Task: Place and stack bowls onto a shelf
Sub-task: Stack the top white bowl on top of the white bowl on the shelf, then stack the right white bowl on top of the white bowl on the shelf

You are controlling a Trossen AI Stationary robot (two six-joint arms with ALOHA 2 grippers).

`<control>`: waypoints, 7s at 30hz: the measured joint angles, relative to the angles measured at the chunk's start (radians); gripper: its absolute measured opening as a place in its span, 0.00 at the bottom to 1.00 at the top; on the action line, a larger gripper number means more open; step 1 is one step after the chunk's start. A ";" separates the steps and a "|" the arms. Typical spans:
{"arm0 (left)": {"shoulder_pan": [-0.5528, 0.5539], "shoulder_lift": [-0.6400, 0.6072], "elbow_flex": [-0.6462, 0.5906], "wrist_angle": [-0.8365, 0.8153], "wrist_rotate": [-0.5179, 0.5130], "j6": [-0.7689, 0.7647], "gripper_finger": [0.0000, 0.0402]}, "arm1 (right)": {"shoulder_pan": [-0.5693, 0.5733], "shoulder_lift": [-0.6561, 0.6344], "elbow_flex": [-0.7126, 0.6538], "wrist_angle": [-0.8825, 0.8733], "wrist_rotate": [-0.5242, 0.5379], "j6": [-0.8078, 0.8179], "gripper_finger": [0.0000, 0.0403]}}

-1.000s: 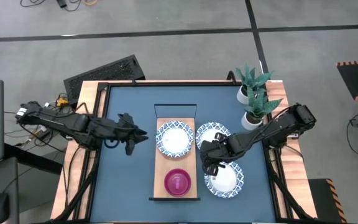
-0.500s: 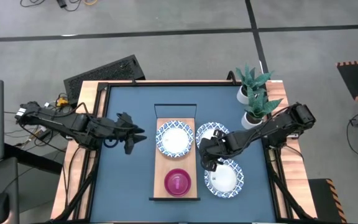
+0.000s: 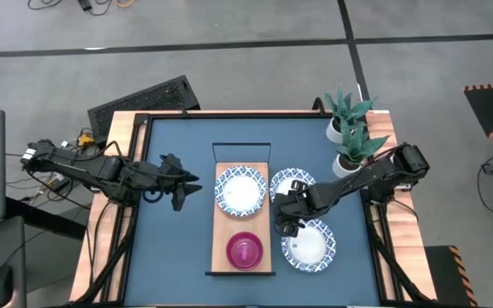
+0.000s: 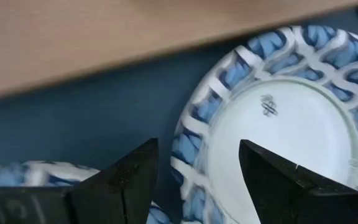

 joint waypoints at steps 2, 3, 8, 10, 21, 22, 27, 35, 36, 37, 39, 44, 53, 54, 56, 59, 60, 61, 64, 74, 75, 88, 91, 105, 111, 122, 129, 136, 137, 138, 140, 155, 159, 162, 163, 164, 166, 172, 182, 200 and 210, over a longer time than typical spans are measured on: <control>0.000 0.000 0.000 0.000 0.000 0.000 0.40 | 0.000 0.024 0.001 -0.002 0.000 -0.007 0.62; 0.000 0.000 0.000 0.000 0.000 -0.001 0.40 | 0.000 0.031 0.000 -0.009 0.001 -0.009 0.62; 0.000 0.000 0.000 -0.003 -0.004 -0.014 0.40 | -0.016 0.060 0.000 -0.027 0.004 0.008 0.62; 0.000 0.000 0.000 -0.006 -0.005 -0.023 0.40 | -0.022 0.055 0.001 -0.029 0.014 0.009 0.61; 0.000 0.000 0.000 -0.016 -0.023 -0.027 0.40 | -0.024 0.056 0.002 -0.067 0.005 0.010 0.16; 0.000 0.000 0.000 -0.021 -0.026 -0.027 0.40 | -0.024 0.056 0.002 -0.070 0.006 0.010 0.10; 0.000 0.000 0.000 -0.027 -0.028 -0.027 0.40 | -0.028 0.032 0.043 -0.142 0.037 0.031 0.06; 0.000 0.000 0.000 -0.054 -0.029 -0.033 0.40 | -0.013 -0.024 0.237 -0.379 0.195 0.038 0.06; 0.000 0.000 0.000 -0.055 -0.029 -0.034 0.40 | -0.013 -0.033 0.265 -0.417 0.217 0.038 0.06; 0.000 0.000 0.000 -0.054 -0.029 -0.034 0.40 | -0.013 -0.039 0.291 -0.451 0.236 0.038 0.06; 0.000 0.000 0.000 -0.054 -0.029 -0.034 0.40 | -0.013 -0.046 0.349 -0.500 0.278 0.031 0.05; 0.000 0.000 0.000 -0.070 -0.037 -0.034 0.40 | -0.011 -0.047 0.448 -0.495 0.314 -0.127 0.05; 0.000 0.000 0.000 -0.075 -0.062 -0.038 0.40 | 0.045 -0.045 0.471 -0.169 0.259 -0.675 0.05; 0.000 0.000 0.000 -0.076 -0.067 -0.038 0.40 | 0.048 -0.039 0.471 -0.147 0.250 -0.702 0.05; 0.000 0.000 0.000 -0.075 -0.077 -0.039 0.40 | 0.047 -0.025 0.472 -0.115 0.230 -0.728 0.05; 0.000 0.000 0.000 -0.075 -0.079 -0.040 0.40 | 0.047 0.005 0.472 -0.112 0.227 -0.732 0.05; 0.000 0.000 0.000 -0.075 -0.080 -0.043 0.40 | 0.046 0.016 0.474 -0.105 0.228 -0.732 0.05; 0.000 0.000 0.000 -0.075 -0.080 -0.044 0.40 | 0.046 0.023 0.471 -0.115 0.228 -0.732 0.05; 0.000 0.000 0.000 -0.079 -0.081 -0.045 0.40 | 0.046 0.063 0.471 -0.094 0.229 -0.736 0.05; 0.000 0.001 0.000 -0.097 -0.102 -0.068 0.40 | 0.051 0.138 0.471 -0.043 0.231 -0.811 0.05; 0.000 0.000 0.000 -0.098 -0.106 -0.068 0.40 | 0.048 0.142 0.471 -0.044 0.230 -0.811 0.05; 0.000 0.000 0.000 -0.099 -0.108 -0.068 0.40 | 0.000 0.171 0.471 -0.031 0.107 -0.811 0.07; 0.000 0.000 0.000 -0.099 -0.108 -0.068 0.40 | -0.002 0.172 0.471 -0.035 0.097 -0.810 0.09; 0.000 0.000 0.000 -0.097 -0.107 -0.071 0.40 | -0.043 0.172 0.471 -0.041 0.103 -0.793 0.19; 0.000 0.000 0.000 -0.097 -0.107 -0.072 0.40 | -0.048 0.172 0.471 -0.046 0.101 -0.793 0.31; 0.000 0.000 0.000 -0.097 -0.107 -0.072 0.40 | -0.054 0.164 0.512 -0.070 0.109 -0.751 0.56; 0.000 0.000 0.000 -0.100 -0.107 -0.072 0.40 | -0.024 0.161 0.600 -0.110 0.105 -0.691 0.49; 0.000 0.000 0.000 -0.120 -0.107 -0.072 0.40 | -0.005 0.189 0.600 -0.098 -0.028 -0.628 0.10; 0.000 0.000 0.000 -0.119 -0.107 -0.072 0.40 | -0.006 0.200 0.600 -0.098 -0.039 -0.627 0.06; 0.000 0.000 0.000 -0.120 -0.107 -0.072 0.40 | -0.009 0.211 0.600 -0.092 -0.048 -0.626 0.04; 0.000 0.000 0.000 -0.120 -0.107 -0.072 0.40 | -0.015 0.222 0.600 -0.090 -0.052 -0.613 0.06; 0.000 0.000 0.000 -0.135 -0.107 -0.072 0.40 | -0.089 0.267 0.599 -0.115 -0.053 -0.563 0.10; 0.000 0.000 0.000 -0.146 -0.107 -0.072 0.40 | -0.093 0.261 0.606 -0.118 -0.128 -0.565 0.09; 0.000 0.000 0.000 -0.156 -0.107 -0.072 0.40 | -0.072 0.243 0.637 -0.117 -0.180 -0.588 0.06; 0.000 0.000 0.000 -0.157 -0.107 -0.072 0.40 | -0.062 0.237 0.650 -0.094 -0.173 -0.590 0.05; 0.000 0.000 0.000 -0.158 -0.107 -0.072 0.40 | -0.053 0.232 0.664 -0.079 -0.146 -0.590 0.05; 0.000 0.000 0.000 -0.159 -0.107 -0.072 0.40 | -0.037 0.219 0.672 -0.086 -0.070 -0.591 0.05; 0.000 0.000 0.000 -0.160 -0.125 -0.072 0.40 | -0.078 0.219 0.656 -0.120 0.014 -0.555 0.07; 0.000 0.000 0.000 -0.164 -0.127 -0.072 0.40 | -0.110 0.251 0.585 -0.107 -0.094 -0.535 0.06; 0.000 0.000 0.000 -0.183 -0.090 -0.087 0.40 | 0.051 0.151 0.588 -0.562 -0.158 0.058 0.17; 0.000 0.000 0.000 -0.175 -0.090 -0.061 0.40 | 0.366 0.164 0.469 -0.339 -0.159 0.492 0.40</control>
